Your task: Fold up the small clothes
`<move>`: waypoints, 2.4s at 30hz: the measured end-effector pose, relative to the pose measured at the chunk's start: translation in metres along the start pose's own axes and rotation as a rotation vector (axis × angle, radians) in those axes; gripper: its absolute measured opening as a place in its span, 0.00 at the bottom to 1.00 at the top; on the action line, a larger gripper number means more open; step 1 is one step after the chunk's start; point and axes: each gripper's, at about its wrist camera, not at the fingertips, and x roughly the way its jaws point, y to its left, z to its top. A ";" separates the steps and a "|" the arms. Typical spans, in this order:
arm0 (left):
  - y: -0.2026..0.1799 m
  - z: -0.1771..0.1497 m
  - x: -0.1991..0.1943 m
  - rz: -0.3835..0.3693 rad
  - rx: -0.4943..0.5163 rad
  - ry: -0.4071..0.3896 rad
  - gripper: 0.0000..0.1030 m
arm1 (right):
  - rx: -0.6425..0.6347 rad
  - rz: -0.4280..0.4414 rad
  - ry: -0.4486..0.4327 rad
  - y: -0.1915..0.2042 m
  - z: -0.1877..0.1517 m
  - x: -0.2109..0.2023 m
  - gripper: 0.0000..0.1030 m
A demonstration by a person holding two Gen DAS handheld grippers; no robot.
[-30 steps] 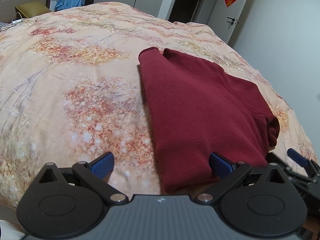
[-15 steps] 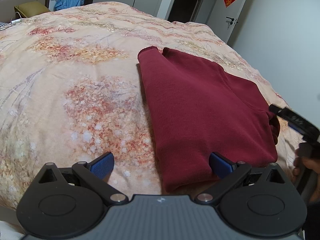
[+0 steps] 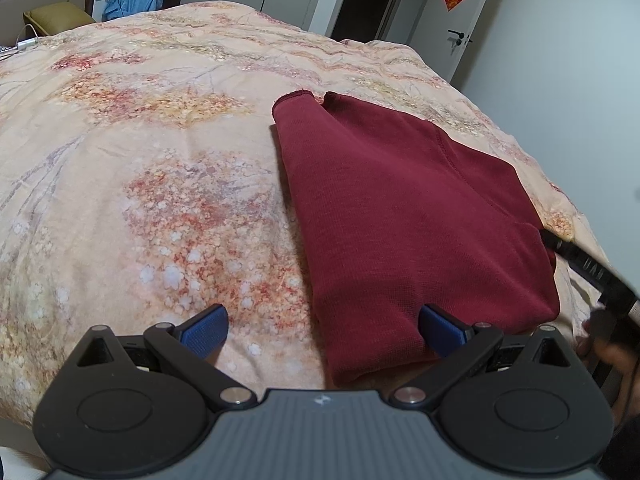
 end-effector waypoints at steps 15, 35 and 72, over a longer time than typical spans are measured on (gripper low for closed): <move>-0.002 0.000 0.000 0.018 0.009 0.003 1.00 | -0.439 0.147 -0.085 0.071 -0.012 -0.015 0.14; -0.004 -0.001 0.000 0.021 0.012 0.001 1.00 | 0.063 0.195 0.094 -0.012 0.016 0.034 0.60; -0.021 0.014 -0.018 0.014 0.146 -0.195 1.00 | 0.043 0.393 0.102 -0.008 -0.006 0.043 0.53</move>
